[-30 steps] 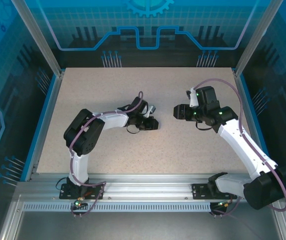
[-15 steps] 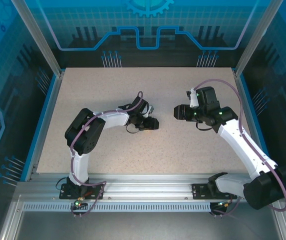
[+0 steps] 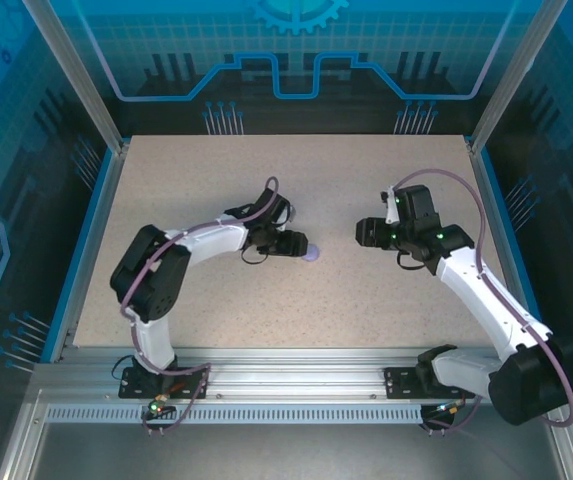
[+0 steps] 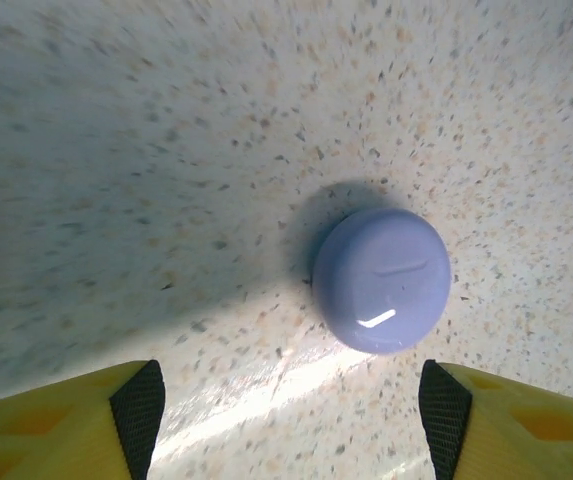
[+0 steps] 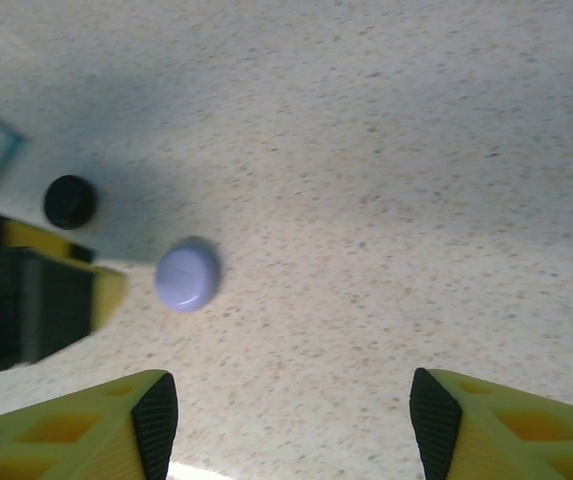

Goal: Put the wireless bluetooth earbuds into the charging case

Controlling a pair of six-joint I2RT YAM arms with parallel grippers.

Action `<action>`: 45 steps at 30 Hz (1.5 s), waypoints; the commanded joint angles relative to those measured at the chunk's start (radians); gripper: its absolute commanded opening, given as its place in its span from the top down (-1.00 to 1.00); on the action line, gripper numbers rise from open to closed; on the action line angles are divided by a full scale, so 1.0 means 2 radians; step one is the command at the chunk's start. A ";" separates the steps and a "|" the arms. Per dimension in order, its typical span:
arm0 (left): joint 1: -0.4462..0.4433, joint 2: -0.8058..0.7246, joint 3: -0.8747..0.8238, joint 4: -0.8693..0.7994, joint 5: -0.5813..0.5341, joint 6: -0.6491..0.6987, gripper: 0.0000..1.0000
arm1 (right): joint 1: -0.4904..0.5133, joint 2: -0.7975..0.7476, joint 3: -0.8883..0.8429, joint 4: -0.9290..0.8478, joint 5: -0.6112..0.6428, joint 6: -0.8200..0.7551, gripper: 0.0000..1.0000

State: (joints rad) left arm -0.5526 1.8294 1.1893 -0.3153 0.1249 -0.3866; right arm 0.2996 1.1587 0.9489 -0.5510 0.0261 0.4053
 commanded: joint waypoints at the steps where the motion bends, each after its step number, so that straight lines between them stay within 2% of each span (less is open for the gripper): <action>1: 0.011 -0.068 -0.023 -0.013 -0.033 0.019 -0.42 | -0.016 -0.016 -0.021 0.035 0.061 -0.012 -0.37; 7: 0.045 -0.157 -0.070 -0.007 -0.063 0.032 -0.44 | -0.036 -0.040 -0.082 0.096 0.126 -0.018 -0.56; 10: 0.076 -0.202 -0.100 -0.003 -0.080 0.044 -0.49 | -0.053 -0.046 -0.113 0.133 0.145 -0.034 -0.61; 12: 0.101 -0.236 -0.129 0.012 -0.089 0.046 -0.75 | -0.065 -0.045 -0.129 0.159 0.150 -0.048 -0.61; 15: 0.136 -0.277 -0.172 0.038 -0.095 0.066 -0.97 | -0.085 -0.031 -0.151 0.196 0.150 -0.063 -0.62; 19: 0.171 -0.299 -0.207 0.060 -0.101 0.090 -0.97 | -0.102 -0.002 -0.171 0.247 0.144 -0.082 -0.63; 26: 0.183 -0.294 -0.234 0.104 -0.183 0.129 -0.98 | -0.117 0.018 -0.214 0.358 0.142 -0.127 -0.67; 30: 0.197 -0.291 -0.258 0.153 -0.178 0.168 -0.98 | -0.133 0.034 -0.236 0.407 0.119 -0.136 -0.72; 35: 0.225 -0.281 -0.290 0.225 -0.137 0.186 -0.98 | -0.153 0.047 -0.257 0.479 0.073 -0.138 -0.74; 41: 0.244 -0.260 -0.345 0.354 -0.106 0.206 -0.98 | -0.156 0.067 -0.265 0.541 0.049 -0.157 -0.76; 45: 0.265 -0.248 -0.382 0.451 -0.057 0.196 -0.98 | -0.157 0.085 -0.261 0.567 0.039 -0.160 -0.76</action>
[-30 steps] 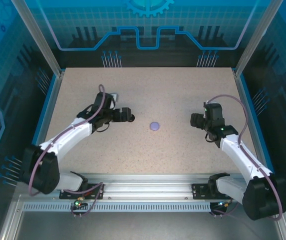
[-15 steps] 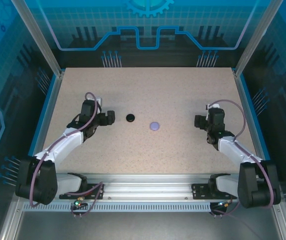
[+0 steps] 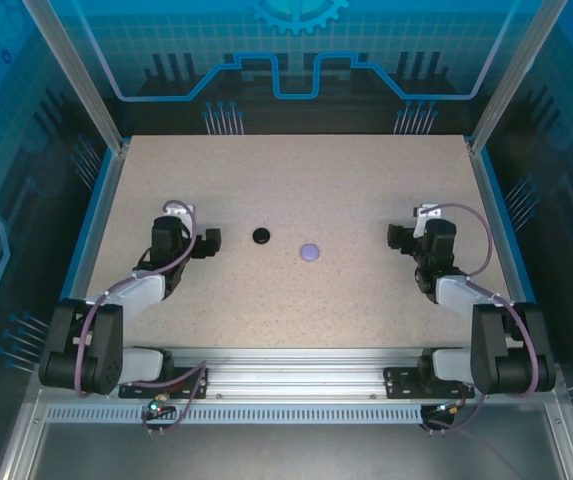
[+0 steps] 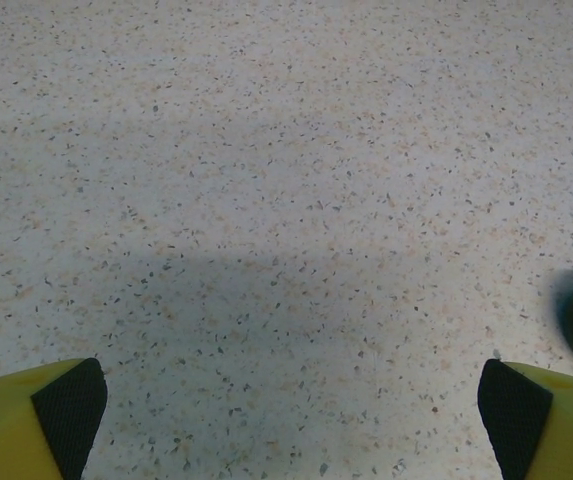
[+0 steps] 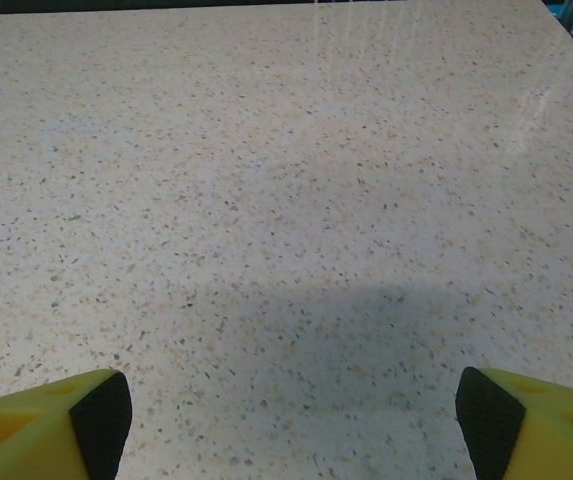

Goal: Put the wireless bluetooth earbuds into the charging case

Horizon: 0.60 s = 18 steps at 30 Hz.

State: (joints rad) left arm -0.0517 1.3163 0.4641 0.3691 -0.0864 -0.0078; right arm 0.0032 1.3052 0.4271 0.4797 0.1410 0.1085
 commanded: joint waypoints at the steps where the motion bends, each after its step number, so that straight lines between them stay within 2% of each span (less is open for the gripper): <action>1: 0.017 0.012 -0.024 0.121 0.052 0.010 -0.97 | -0.009 0.016 0.000 0.060 -0.022 -0.012 -0.76; 4: 0.024 0.018 -0.029 0.141 0.072 0.016 -0.98 | -0.009 0.043 0.000 0.091 -0.034 -0.008 -0.76; 8: 0.032 0.042 -0.059 0.220 0.077 0.012 -0.98 | 0.001 0.055 0.006 0.091 -0.030 -0.019 -0.76; 14: 0.041 0.068 -0.059 0.244 0.087 0.007 -0.98 | 0.031 0.080 -0.027 0.174 -0.010 -0.046 -0.78; 16: 0.042 0.086 -0.065 0.271 0.087 0.005 -0.98 | 0.048 0.098 -0.022 0.184 0.007 -0.063 -0.81; 17: 0.042 0.097 -0.068 0.290 0.085 0.005 -0.98 | 0.053 0.096 -0.012 0.160 0.012 -0.067 -0.83; 18: 0.043 0.091 -0.064 0.270 0.084 0.004 -0.98 | 0.049 0.099 -0.013 0.167 0.009 -0.064 -0.86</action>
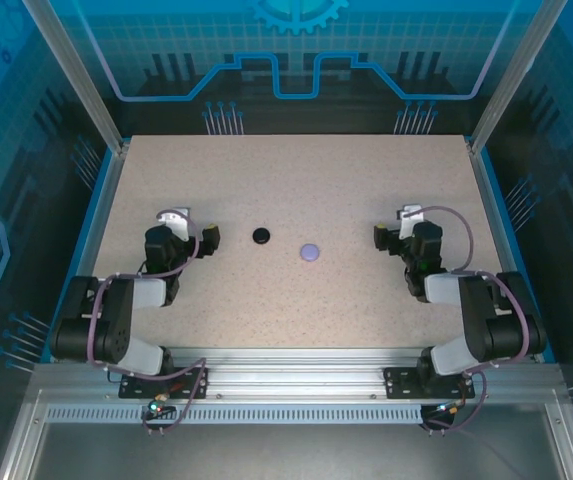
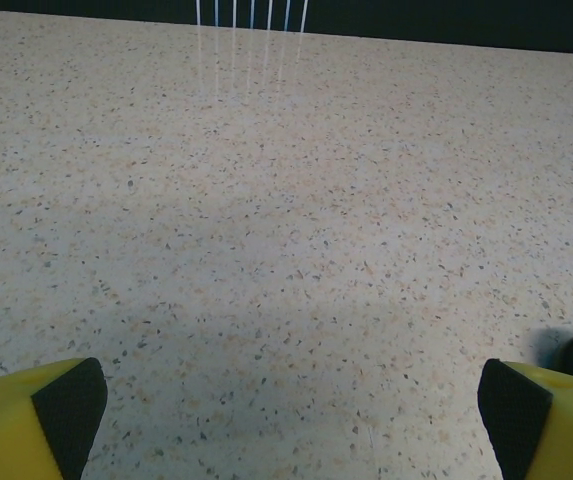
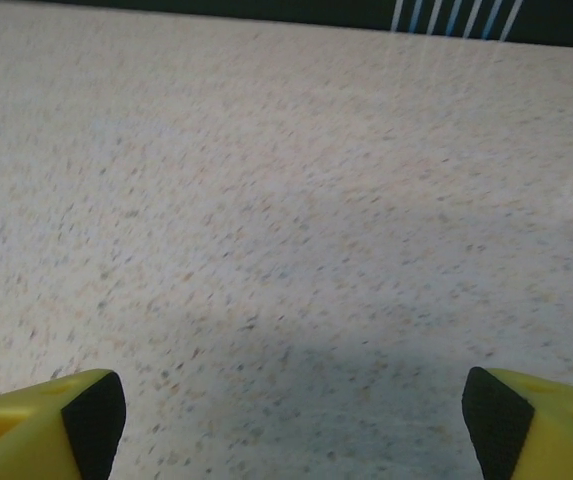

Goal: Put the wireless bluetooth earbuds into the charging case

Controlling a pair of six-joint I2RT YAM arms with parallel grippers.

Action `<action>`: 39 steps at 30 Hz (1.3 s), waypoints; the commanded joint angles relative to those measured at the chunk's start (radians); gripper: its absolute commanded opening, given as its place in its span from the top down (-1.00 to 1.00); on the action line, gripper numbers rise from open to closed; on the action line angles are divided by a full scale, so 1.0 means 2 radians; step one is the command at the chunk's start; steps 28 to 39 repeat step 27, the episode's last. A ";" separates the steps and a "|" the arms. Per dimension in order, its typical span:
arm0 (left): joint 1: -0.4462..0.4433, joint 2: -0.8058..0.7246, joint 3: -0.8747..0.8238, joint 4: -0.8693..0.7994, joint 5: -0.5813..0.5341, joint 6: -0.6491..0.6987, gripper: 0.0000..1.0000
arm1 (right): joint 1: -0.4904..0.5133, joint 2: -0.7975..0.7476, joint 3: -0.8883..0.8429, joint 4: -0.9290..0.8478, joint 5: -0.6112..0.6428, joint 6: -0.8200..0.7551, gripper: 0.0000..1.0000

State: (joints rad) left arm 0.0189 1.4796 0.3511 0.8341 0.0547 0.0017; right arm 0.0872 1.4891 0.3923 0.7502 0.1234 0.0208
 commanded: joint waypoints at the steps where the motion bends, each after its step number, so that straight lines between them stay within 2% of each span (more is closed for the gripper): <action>1: 0.008 0.012 -0.005 0.035 0.015 0.000 -0.98 | 0.005 0.006 0.009 0.019 0.020 -0.017 -0.90; 2: 0.008 0.013 -0.001 0.033 0.017 0.001 -0.98 | 0.004 0.008 0.010 0.021 0.016 -0.015 -0.99; 5: 0.004 0.017 0.035 -0.034 -0.015 -0.005 -0.98 | -0.002 0.007 0.014 0.012 0.006 -0.013 -1.00; 39: -0.001 0.018 0.033 -0.029 -0.025 -0.002 -0.98 | -0.009 0.007 0.016 0.007 -0.009 -0.011 -1.00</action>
